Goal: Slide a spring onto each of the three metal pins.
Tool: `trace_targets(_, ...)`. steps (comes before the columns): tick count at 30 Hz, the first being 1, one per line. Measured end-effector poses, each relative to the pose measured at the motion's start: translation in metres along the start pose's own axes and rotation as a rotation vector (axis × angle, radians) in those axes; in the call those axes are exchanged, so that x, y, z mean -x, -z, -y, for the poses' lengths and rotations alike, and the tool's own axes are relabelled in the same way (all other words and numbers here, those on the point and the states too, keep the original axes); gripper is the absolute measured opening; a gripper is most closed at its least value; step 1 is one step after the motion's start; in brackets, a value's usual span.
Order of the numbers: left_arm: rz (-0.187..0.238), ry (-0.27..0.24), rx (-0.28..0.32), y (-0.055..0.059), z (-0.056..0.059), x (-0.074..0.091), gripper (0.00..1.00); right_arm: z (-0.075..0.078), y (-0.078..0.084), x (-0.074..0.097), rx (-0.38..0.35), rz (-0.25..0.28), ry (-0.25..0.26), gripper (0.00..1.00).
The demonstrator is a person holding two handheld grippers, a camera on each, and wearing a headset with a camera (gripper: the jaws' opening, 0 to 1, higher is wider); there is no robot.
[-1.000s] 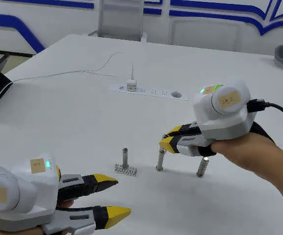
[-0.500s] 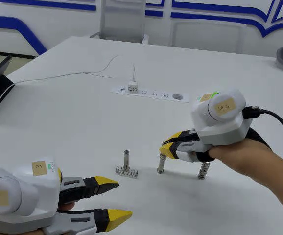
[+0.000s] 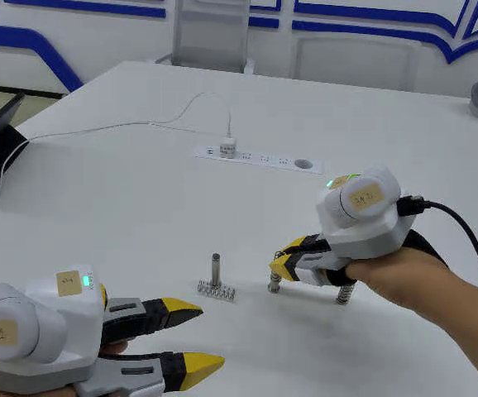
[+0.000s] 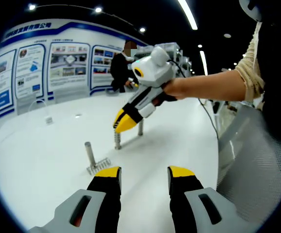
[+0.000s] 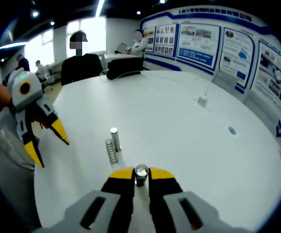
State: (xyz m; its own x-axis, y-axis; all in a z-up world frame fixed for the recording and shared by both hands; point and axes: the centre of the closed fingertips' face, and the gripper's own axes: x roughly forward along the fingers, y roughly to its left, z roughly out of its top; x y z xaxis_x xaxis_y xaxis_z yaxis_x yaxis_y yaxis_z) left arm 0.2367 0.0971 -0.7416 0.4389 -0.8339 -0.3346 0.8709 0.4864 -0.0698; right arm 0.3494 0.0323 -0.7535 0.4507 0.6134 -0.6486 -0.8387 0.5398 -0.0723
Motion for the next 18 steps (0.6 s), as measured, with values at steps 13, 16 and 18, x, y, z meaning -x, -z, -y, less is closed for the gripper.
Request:
trace_targets(13,0.002,-0.001,0.002,0.000,0.000,0.000,0.39,0.000,0.011,-0.009,-0.015,-0.028,-0.002,0.12)
trace_targets(16,0.003,-0.002,0.004,0.000,-0.001,0.000,0.39,0.000,0.012,-0.009,-0.016,-0.026,-0.003,0.12)
trace_targets(18,0.004,-0.002,0.005,0.000,-0.001,0.000,0.39,0.000,0.012,-0.009,-0.016,-0.026,-0.003,0.12)
